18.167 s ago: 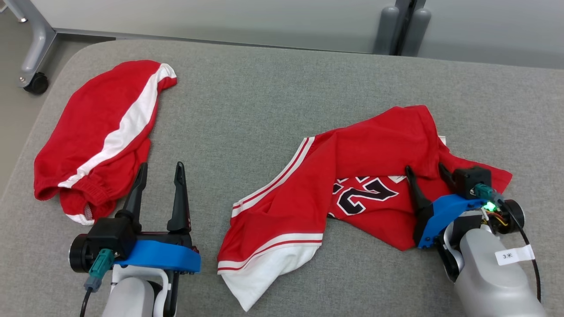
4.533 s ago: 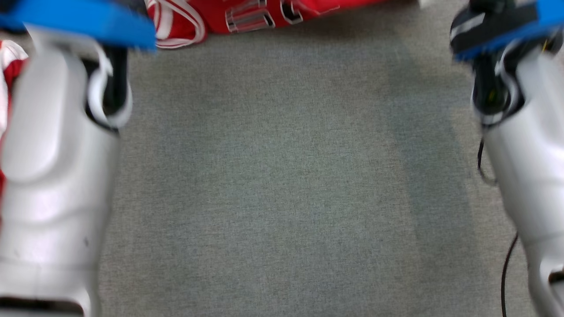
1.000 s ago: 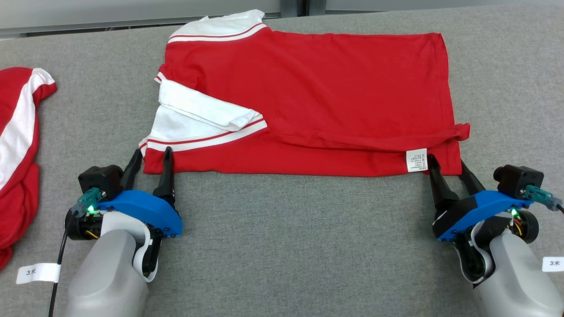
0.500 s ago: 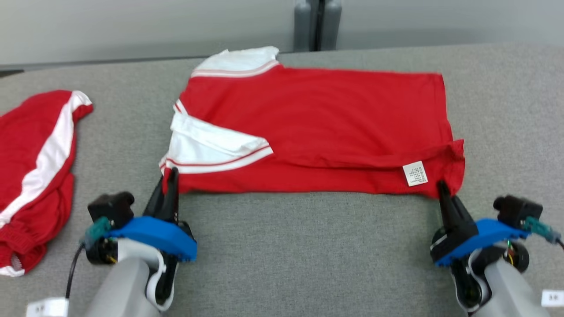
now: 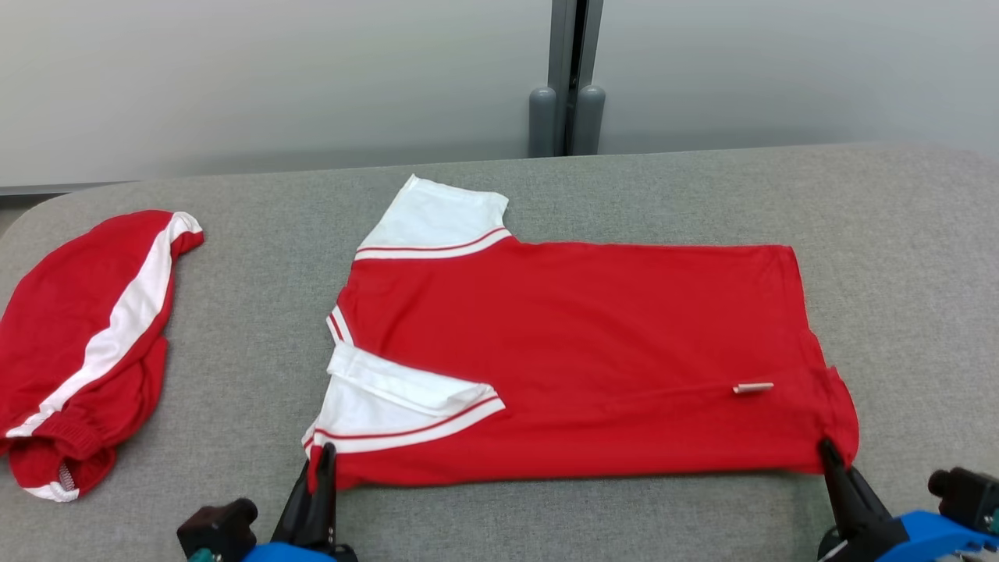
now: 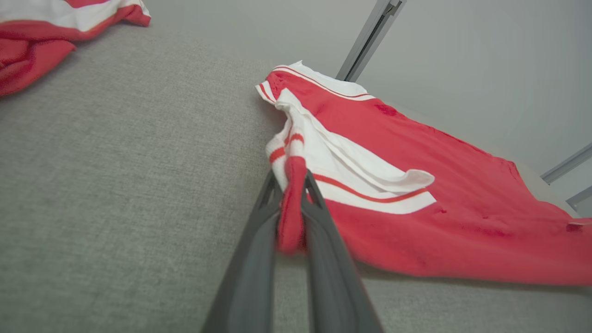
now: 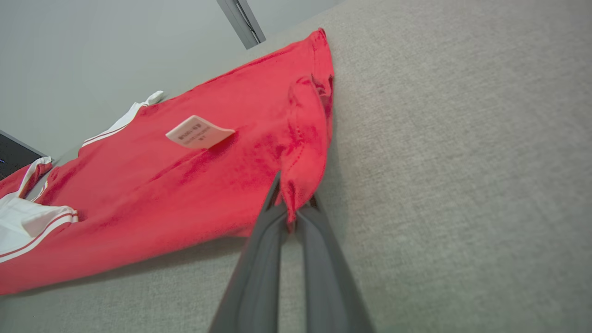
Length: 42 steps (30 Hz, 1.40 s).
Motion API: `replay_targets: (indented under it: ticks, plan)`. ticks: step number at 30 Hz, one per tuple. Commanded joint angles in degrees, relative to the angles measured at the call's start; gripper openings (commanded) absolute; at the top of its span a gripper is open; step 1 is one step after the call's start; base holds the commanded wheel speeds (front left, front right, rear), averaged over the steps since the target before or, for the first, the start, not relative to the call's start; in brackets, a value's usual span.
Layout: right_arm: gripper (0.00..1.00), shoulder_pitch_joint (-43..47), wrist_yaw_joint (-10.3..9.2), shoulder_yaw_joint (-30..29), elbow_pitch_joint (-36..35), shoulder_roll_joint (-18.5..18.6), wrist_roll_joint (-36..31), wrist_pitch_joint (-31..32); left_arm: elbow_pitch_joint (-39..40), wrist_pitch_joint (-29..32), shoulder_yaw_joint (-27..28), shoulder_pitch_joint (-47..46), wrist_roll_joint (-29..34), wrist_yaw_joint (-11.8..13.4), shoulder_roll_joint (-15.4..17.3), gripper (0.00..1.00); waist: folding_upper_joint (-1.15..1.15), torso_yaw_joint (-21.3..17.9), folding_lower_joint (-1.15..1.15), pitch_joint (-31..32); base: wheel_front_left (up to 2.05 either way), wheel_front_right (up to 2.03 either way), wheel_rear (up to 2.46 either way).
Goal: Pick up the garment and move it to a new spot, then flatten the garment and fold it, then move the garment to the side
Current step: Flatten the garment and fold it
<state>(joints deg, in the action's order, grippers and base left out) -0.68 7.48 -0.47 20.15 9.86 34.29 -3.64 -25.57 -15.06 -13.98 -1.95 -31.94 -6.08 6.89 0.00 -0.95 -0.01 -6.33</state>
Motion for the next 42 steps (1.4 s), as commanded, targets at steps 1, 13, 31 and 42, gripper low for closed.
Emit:
replay_targets:
  ticks: [1, 13, 31, 42]
  plan:
    - [0.0, 1.6, 0.03, -0.7, -1.1, -0.2, -0.5, 0.9, 0.6, -0.2, 0.2, 0.8, 0.2, 0.3, 0.2, 0.0, 0.0, 0.0, 0.01, 0.1, 0.0, 0.0, 0.0]
    - [1.0, 4.5, 0.03, -6.3, -10.2, -3.8, -6.7, 5.7, 3.7, -0.2, 1.3, 1.4, 4.0, 2.6, 0.9, 1.0, 0.0, -0.3, 0.01, 0.1, 0.0, 0.0, 0.0]
    - [1.0, -6.9, 0.03, -3.8, -13.2, -5.9, -16.8, -8.5, 13.8, -0.2, 9.9, -8.7, 14.7, 2.5, 0.6, 1.0, 0.0, -2.4, 0.01, -2.6, 0.0, 0.0, 0.0]
    - [1.0, -18.6, 0.03, -4.9, -6.7, -4.9, -20.4, -7.7, 5.7, 1.3, 9.0, -25.1, 16.9, 0.0, 4.2, 1.0, 0.0, -4.3, 0.01, -10.6, 0.0, 0.0, 0.0]
